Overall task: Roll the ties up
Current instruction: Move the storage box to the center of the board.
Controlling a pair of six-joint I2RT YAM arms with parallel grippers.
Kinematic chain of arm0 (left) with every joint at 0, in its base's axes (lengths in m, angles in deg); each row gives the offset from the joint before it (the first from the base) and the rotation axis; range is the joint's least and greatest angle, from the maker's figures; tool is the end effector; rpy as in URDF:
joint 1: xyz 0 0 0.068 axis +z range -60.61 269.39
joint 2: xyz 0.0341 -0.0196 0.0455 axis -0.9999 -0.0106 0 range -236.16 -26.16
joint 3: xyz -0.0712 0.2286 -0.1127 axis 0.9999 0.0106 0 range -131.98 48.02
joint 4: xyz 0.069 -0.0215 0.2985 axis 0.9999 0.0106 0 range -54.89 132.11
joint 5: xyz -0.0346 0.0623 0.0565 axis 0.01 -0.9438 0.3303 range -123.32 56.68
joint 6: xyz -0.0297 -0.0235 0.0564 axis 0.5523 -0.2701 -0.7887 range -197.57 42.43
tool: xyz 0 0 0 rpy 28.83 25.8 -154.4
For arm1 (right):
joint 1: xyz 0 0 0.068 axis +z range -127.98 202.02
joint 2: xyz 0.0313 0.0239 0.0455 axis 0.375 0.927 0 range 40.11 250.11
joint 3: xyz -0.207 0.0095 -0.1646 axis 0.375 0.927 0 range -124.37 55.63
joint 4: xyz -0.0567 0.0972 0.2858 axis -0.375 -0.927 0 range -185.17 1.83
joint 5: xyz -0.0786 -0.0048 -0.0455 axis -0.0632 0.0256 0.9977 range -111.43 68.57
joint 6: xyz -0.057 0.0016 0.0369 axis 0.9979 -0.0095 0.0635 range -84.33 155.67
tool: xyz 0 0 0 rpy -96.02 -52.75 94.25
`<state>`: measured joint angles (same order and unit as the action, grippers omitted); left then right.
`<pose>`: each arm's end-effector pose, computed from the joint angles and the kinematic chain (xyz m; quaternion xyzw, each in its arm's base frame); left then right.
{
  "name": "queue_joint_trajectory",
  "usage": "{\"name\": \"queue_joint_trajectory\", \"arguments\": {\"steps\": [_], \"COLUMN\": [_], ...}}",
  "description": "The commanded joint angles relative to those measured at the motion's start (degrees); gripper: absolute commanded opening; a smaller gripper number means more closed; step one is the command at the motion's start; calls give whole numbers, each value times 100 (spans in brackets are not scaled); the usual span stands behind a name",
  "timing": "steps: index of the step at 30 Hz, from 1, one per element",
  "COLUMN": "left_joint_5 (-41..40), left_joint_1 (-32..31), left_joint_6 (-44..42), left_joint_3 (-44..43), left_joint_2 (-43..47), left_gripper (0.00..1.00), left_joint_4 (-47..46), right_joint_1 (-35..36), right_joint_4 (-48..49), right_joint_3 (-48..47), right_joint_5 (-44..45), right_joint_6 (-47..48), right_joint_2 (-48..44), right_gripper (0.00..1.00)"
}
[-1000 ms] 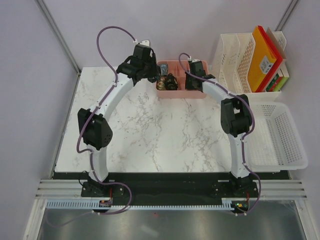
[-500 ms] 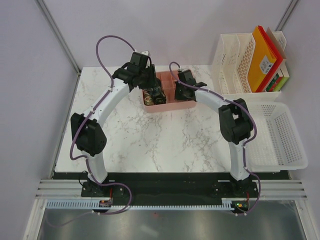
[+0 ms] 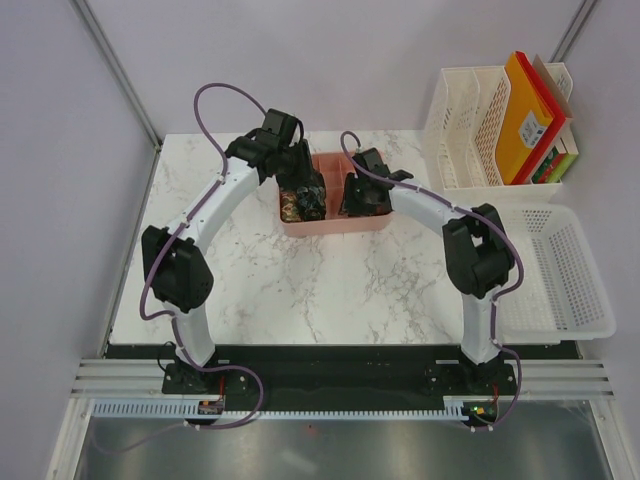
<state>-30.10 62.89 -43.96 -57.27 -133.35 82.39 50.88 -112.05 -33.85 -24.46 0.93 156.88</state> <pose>0.4232 -0.2145 0.3106 -0.0483 0.9357 -0.1974 0.2885 0.4400 0.2458 0.1604 0.0396 0.9420 0.1963 0.2693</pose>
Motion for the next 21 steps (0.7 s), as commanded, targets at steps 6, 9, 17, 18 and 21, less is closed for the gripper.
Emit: {"name": "queue_joint_trajectory", "arguments": {"steps": [6,9,17,18,21], "left_joint_5": [372,259,345,337,205], "left_joint_1": [-188,-294,-435,-435,-426], "left_joint_6": [436,445,595,603,533], "left_joint_3": [-570,-852,-1406,-1441,-1459], "left_joint_2": [-205,-486,-1119,-1206,-1286], "left_gripper": [2,2,2,2,2], "left_joint_4": [26,26,-79,-71,-53], "right_joint_1": [-328,-758,-1471,-1523,-1559], "right_joint_4": [-117,-56,111,138,208], "right_joint_3": [-308,-325,-360,-395,-448], "right_joint_5": [-347,-418,-93,-136,-198], "right_joint_6": [706,767,934,960,1057], "right_joint_2": [-1226,-1332,-973,-894,-534], "right_gripper": [44,46,47,47,45]}}
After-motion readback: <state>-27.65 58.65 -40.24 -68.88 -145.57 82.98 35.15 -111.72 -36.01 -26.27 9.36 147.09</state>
